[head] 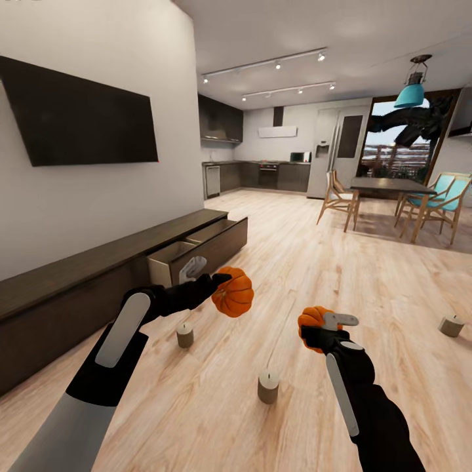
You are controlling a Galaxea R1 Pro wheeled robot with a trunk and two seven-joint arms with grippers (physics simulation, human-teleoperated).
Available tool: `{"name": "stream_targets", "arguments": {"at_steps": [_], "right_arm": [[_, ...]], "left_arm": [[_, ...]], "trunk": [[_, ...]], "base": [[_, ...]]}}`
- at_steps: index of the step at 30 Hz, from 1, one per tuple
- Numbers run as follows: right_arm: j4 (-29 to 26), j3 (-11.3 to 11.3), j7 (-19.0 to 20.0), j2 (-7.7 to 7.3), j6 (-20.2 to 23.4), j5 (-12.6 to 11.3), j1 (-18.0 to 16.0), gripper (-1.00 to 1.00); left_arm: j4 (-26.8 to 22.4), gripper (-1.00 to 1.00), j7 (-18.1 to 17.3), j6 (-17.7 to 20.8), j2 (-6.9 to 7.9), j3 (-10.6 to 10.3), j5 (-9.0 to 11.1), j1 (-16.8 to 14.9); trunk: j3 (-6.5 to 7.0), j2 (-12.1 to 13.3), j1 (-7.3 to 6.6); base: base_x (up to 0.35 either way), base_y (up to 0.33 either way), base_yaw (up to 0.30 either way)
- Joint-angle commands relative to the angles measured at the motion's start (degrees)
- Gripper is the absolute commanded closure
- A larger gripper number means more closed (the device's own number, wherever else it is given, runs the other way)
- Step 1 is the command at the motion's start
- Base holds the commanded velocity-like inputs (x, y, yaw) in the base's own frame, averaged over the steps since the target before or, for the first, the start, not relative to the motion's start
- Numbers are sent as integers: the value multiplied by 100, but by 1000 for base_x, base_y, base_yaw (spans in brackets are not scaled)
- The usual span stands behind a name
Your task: Place each of the two pumpkins and all three candles from the living room inside a cabinet in the living room (use any cabinet), then make sure every cabinet is closed, and position the cauldron so it is next to a table in the living room.
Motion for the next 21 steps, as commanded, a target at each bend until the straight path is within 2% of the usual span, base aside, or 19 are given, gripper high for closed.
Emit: {"name": "stream_targets", "arguments": {"at_steps": [1, 14, 21], "right_arm": [[-3, -9, -32, 3, 24, -33, -3, 100], [-4, -24, -17, 15, 32, -72, -3, 100], [4, -25, -2, 12, 40, -77, -3, 100]], "left_arm": [[-6, 100, 61, -3, 4, -8, 53, -4], [1, 100, 70, -7, 4, -8, 69, -4], [3, 100, 78, -14, 4, -8, 76, -4]], "trunk": [[12, 39, -23], [239, 560, -309], [335, 841, -463]], "base": [[0, 0, 0], [0, 0, -4], [0, 0, -173]]}}
